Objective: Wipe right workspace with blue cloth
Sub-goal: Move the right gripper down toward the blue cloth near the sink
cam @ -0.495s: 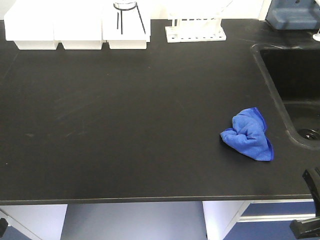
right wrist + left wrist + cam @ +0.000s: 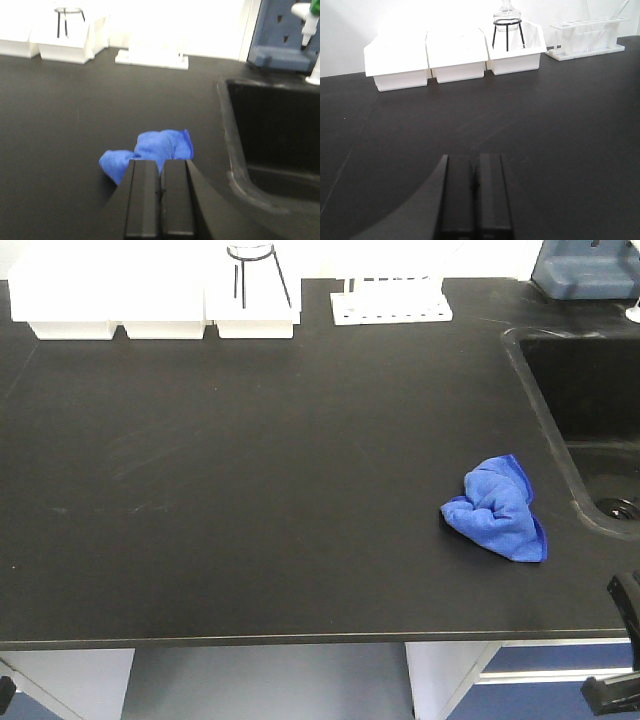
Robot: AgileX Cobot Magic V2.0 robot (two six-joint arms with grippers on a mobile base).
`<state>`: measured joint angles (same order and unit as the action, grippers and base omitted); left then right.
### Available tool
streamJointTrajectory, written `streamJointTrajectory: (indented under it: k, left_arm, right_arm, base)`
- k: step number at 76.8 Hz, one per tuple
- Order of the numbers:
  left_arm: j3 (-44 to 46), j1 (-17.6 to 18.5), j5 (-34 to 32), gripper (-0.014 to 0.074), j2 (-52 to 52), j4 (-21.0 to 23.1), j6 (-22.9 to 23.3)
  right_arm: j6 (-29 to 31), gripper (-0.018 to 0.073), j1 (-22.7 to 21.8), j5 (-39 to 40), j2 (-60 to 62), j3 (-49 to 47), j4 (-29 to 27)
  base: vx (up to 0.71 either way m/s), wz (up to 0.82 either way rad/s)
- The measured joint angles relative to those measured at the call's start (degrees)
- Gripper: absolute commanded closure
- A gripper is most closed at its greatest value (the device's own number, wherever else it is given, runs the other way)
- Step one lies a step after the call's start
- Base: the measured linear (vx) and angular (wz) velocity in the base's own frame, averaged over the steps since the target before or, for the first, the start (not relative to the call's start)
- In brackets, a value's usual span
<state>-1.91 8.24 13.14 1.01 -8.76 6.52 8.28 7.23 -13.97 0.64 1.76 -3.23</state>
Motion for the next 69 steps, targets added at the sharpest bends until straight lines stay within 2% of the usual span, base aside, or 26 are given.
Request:
streamJointTrajectory:
  k: [26,43,53,69]
  left_arm:
    - [0.0,0.0,0.0,0.0603,0.0,0.0,0.0]
    - [0.0,0.0,0.0,0.0603,0.0,0.0,0.0]
    - [0.0,0.0,0.0,0.0603,0.0,0.0,0.0]
    - [0.0,0.0,0.0,0.0603,0.0,0.0,0.0]
  right_arm:
    - [0.0,0.0567,0.0,9.1,0.0,0.0,-0.5]
    - [0.3,0.0567,0.0,21.0,0.0,-0.4,-0.5]
    - [-0.1,0.0567,0.0,15.2,-1.3,-7.9,-0.6]
    - [-0.2,0.0567,0.0,-3.9,-15.9,-28.1,-0.6]
  base:
    - [0.0,0.0]
    - [0.0,0.0]
    - [0.0,0.0]
    - [0.0,0.0]
